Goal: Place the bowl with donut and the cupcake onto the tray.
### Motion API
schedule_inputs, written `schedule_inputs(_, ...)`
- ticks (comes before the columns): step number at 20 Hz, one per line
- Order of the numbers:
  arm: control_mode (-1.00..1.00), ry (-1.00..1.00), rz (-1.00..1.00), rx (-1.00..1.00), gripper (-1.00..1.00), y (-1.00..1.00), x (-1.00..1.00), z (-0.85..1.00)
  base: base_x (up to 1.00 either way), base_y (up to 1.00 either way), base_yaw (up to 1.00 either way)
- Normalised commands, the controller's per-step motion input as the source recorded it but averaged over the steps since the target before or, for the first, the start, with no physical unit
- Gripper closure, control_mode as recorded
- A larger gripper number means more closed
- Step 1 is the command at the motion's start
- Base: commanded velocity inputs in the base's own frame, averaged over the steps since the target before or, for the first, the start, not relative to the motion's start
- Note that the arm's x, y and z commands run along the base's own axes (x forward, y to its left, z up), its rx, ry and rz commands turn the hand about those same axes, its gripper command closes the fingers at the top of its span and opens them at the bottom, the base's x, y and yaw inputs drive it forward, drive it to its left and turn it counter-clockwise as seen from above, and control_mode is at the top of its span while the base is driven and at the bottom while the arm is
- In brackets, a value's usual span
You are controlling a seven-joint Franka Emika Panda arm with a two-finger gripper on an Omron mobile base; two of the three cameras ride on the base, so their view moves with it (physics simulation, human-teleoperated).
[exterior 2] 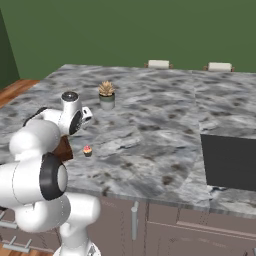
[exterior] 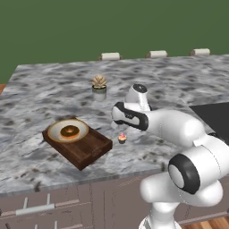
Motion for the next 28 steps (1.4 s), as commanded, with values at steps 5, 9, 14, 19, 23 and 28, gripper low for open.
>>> schedule_inputs(5, -1.0, 0.04, -0.07, 0.0, -1.0, -0.47, -0.01, -0.33, 0.0, 0.0, 0.0)
schedule_inputs(9, -1.0, 0.03, -0.03, 0.0, -1.0, -0.16, 0.0, -0.17, 0.0, 0.0, 0.0)
schedule_inputs(14, -1.0, 0.07, 0.0, -0.01, -1.0, 0.0, 0.0, -0.19, 0.0, 0.0, 0.0)
schedule_inputs(19, -1.0, 0.03, -0.01, 0.0, -1.0, 0.0, 0.0, -0.21, 0.0, 0.0, 0.0)
schedule_inputs(23, -1.0, 0.0, -0.02, 0.0, -1.0, 0.03, 0.08, -0.14, 0.0, 0.0, 0.0)
schedule_inputs(28, -1.0, 0.0, -0.02, 0.0, -1.0, 0.05, 0.17, -0.19, 0.0, 0.0, 0.0)
